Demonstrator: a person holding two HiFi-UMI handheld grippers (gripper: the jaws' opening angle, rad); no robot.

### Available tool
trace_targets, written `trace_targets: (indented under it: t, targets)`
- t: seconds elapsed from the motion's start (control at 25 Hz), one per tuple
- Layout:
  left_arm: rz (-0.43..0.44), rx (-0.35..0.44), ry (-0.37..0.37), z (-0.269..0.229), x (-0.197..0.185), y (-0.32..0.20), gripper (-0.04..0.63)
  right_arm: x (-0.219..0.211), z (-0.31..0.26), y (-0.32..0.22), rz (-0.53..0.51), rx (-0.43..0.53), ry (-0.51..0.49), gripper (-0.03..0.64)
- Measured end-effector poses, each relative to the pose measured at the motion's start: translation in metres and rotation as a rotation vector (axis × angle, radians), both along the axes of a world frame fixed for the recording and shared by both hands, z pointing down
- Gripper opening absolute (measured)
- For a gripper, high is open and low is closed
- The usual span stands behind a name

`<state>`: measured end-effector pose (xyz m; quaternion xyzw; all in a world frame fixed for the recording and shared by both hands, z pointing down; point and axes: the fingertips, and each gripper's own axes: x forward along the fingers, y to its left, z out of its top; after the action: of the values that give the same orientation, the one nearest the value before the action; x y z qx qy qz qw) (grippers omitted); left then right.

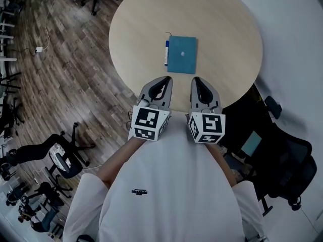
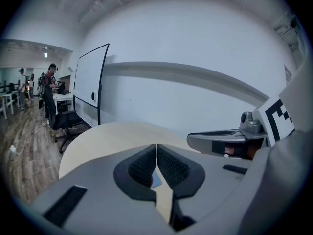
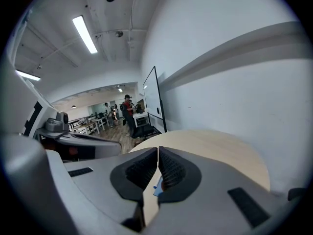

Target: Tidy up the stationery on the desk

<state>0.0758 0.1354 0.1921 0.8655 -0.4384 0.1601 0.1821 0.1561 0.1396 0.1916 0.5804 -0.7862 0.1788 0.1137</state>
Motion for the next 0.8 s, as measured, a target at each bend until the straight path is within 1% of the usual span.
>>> trace_targets:
  t: [0.12, 0.24, 0.4, 0.8]
  targets:
    - [-0.023, 0.018, 0.015, -0.003, 0.002, 0.0, 0.023, -0.002, -0.001, 0.001, -0.039, 0.005, 0.023, 0.037]
    - [-0.033, 0.034, 0.011, -0.005, 0.006, 0.004, 0.023, 0.003, -0.003, 0.003, -0.054, 0.011, 0.026, 0.037]
    - [-0.043, 0.026, 0.011, 0.0, 0.014, 0.006, 0.023, 0.014, 0.0, 0.003, -0.062, 0.011, 0.026, 0.037]
    - [-0.064, 0.009, -0.006, 0.005, 0.02, 0.012, 0.023, 0.025, 0.007, 0.007, -0.065, -0.017, 0.011, 0.037]
